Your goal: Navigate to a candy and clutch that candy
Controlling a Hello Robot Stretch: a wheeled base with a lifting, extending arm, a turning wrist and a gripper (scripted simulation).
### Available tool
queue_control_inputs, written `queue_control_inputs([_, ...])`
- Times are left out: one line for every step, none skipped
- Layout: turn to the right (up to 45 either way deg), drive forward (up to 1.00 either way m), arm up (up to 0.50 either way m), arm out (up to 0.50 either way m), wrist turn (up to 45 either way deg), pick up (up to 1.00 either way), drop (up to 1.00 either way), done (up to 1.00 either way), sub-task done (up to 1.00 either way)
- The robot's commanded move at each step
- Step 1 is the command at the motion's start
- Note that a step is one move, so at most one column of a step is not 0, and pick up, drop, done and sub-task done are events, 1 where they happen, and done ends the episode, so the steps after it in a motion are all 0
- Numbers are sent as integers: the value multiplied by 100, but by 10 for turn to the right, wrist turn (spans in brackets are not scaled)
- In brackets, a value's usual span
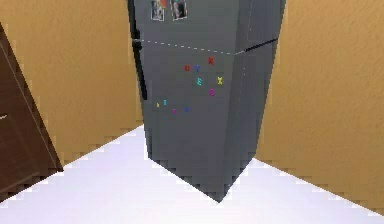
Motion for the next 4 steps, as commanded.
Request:
queue_control_inputs([0,0,50,0,0,0,0,0,0])
queue_control_inputs([0,0,38,0,0,0,0,0,0])
queue_control_inputs([0,0,0,48,0,0,0,0,0])
queue_control_inputs([0,0,0,0,450,0,0,0,0])
